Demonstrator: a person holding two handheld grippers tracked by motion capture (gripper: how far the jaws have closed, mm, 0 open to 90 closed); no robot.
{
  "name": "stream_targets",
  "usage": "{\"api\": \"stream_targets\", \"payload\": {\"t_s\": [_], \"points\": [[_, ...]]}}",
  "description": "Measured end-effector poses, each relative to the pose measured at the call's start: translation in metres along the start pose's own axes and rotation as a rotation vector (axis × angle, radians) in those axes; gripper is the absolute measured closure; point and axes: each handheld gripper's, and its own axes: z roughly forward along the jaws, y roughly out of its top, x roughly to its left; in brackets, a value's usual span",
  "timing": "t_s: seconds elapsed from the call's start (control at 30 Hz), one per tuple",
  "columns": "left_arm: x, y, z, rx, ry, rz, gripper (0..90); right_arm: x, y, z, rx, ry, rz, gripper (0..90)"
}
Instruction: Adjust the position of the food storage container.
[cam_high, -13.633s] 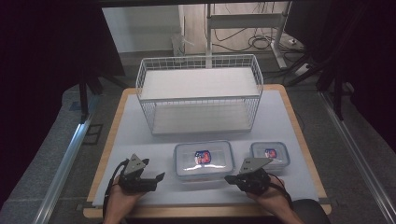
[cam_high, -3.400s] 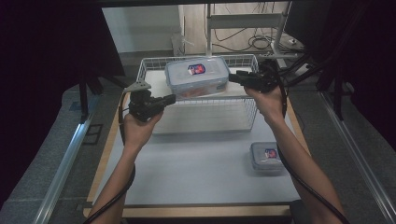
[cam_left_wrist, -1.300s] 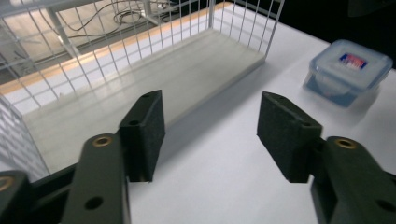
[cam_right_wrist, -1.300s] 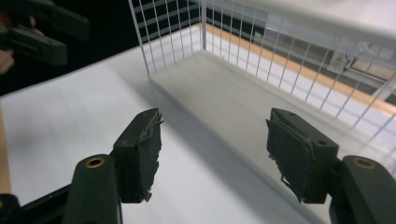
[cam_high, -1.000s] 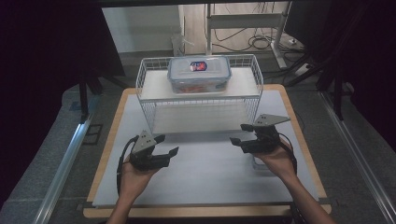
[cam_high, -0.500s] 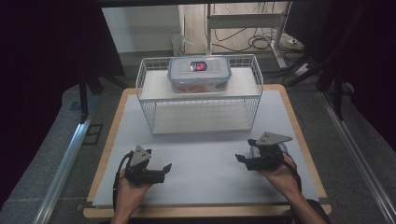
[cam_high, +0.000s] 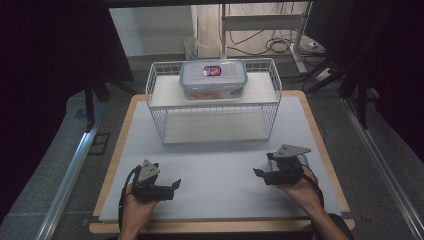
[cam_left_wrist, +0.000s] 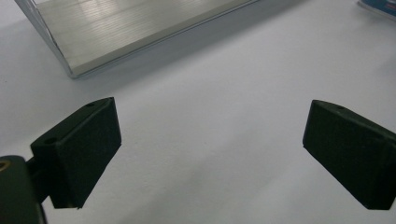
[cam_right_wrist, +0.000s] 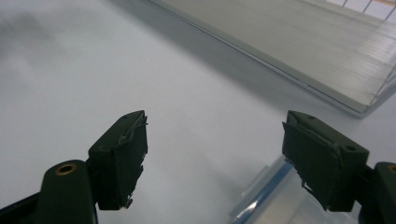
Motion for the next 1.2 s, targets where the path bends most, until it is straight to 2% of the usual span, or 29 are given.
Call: {"api": "stream_targets", "payload": {"t_s": [0.2,0.3,0.37,0.43,0.53,0.57,0.6,0.83,1.0,1.07,1.2], "points": [[0.002,-0.002,0.001,0.004,-0.003,-0.004,4.3,-0.006,0.0,-0.005,0.003,-0.005,0.031,30.2],[0.001,-0.001,0.0,-0.002,-0.003,-0.003,4.4,-0.01,0.0,-0.008,0.009,-0.033,0.043,37.3],[0.001,-0.001,0.0,-0.002,-0.009,-0.003,4.4,-0.014,-0.001,-0.012,0.015,-0.049,0.049,46.2],[0.001,-0.002,0.001,0.0,-0.012,-0.001,4.4,-0.02,-0.001,-0.017,0.022,-0.07,0.05,66.0],[0.001,-0.002,0.002,0.012,-0.019,0.006,4.8,-0.03,-0.001,-0.026,0.035,-0.095,0.044,82.4],[0.0,-0.002,0.003,0.015,-0.02,0.009,4.8,-0.035,-0.002,-0.029,0.042,-0.116,0.048,87.3],[0.0,-0.002,0.003,0.017,-0.021,0.011,4.9,-0.038,-0.003,-0.031,0.044,-0.124,0.052,89.8],[0.0,-0.002,0.004,0.022,-0.024,0.01,5.2,-0.069,-0.01,-0.051,0.015,-0.235,0.165,90.0],[-0.001,-0.002,0.004,0.02,-0.024,0.015,5.3,-0.093,-0.024,-0.06,0.033,-0.297,0.248,90.0],[-0.001,-0.002,0.004,0.022,-0.024,0.014,5.3,-0.1,-0.03,-0.063,0.045,-0.309,0.283,90.0],[0.0,-0.002,0.005,0.026,-0.024,0.013,5.5,-0.104,-0.041,-0.067,0.084,-0.323,0.313,89.9]]}}
